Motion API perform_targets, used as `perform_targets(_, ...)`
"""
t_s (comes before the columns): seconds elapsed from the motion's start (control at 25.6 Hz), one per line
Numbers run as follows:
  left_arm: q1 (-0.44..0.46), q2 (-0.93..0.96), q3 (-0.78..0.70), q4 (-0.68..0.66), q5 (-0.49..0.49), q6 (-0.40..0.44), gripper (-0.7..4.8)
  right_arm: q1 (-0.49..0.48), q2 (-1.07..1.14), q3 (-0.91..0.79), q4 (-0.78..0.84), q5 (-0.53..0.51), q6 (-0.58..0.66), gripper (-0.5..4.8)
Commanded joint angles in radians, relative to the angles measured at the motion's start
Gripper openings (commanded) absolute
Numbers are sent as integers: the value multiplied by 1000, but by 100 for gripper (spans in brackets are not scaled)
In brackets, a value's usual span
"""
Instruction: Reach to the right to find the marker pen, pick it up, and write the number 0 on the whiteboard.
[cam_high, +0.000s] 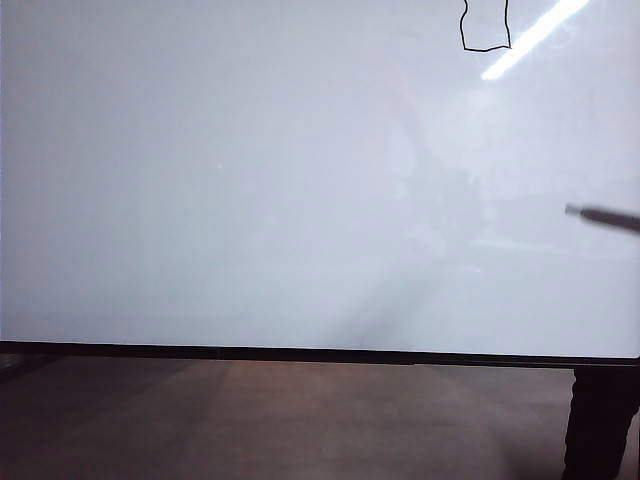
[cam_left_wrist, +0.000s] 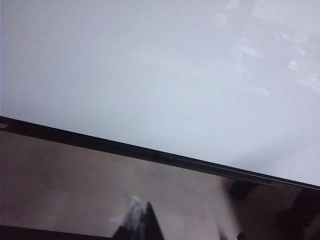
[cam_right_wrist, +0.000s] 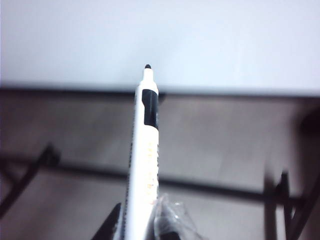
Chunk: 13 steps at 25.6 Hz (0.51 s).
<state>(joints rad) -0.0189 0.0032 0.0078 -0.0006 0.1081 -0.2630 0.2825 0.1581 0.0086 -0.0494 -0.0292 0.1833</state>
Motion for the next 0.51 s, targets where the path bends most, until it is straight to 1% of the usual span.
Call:
perform_targets(0.04,2,1,1,9,8,1,-5,-91,-64,-2,17,-3,3,-4)
perform_targets(0.08,2,1,1,9,8,1,-5,-145,-90,-2,17,-3,3,-4)
perform_targets(0.12,2,1,1,9,8,1,-5,-169,-103,-2,16,-3,3,-4)
perform_targets(0.16,2,1,1,9,8,1,-5,-214,-136,-2,16,7,3,-4)
perform_targets(0.23,2,1,1,9,8,1,-5,-257,-157,-2,33,12,3,-4)
perform_targets(0.51,1,1,1,9,8,1,-5,-266,-156,-2,31,8,3,-5)
